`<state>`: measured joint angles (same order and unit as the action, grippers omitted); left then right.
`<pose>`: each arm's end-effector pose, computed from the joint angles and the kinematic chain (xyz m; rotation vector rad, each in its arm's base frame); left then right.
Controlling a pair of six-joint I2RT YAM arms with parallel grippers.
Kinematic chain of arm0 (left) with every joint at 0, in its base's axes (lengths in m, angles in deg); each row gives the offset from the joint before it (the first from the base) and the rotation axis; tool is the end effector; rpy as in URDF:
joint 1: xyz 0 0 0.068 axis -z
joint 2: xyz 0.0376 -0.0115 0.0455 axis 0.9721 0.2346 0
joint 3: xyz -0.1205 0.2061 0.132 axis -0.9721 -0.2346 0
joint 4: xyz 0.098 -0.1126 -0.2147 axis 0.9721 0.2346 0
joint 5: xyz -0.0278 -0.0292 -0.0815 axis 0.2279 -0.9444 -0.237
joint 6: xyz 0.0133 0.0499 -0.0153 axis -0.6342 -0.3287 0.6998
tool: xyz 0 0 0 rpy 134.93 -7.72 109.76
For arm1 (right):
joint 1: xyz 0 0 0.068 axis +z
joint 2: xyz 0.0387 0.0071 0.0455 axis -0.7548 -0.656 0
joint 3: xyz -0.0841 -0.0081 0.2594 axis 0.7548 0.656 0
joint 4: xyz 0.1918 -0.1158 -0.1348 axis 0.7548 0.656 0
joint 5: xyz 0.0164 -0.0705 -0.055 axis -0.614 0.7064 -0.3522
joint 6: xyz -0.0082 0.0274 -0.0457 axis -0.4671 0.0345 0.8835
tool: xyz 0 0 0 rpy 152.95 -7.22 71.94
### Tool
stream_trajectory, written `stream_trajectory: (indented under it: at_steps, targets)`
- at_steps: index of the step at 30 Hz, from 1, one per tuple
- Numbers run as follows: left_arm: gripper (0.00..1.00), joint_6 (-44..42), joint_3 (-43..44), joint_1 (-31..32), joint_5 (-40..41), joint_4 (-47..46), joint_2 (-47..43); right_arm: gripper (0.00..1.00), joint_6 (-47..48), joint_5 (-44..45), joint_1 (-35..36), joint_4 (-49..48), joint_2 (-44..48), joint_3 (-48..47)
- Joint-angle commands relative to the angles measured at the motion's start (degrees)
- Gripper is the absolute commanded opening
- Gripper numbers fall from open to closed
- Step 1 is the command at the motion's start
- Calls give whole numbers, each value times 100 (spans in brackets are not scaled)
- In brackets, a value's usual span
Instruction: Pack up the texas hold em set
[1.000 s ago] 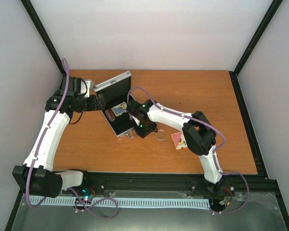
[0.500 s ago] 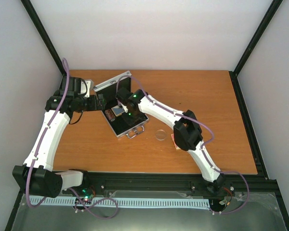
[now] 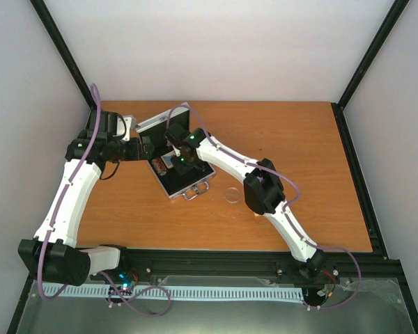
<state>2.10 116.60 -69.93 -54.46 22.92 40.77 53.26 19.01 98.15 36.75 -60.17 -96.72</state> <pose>0.2403 -0.0339 0.3543 -0.0080 2.4700 -0.3562 0.3338 0.3862 0.2011 -0.9221 2.6690 0.2606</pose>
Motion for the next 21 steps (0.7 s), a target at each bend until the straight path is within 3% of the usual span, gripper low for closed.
stream_trajectory:
  at_steps: [1, 21]
  targets:
    - [100, -82, 91, 10, -58, 114, 7, 37, -178, -75, -27, -328, -275, -171]
    - [100, -97, 24, 9, -145, 80, 120, 37, -528, -232, -200, -915, -618, -249]
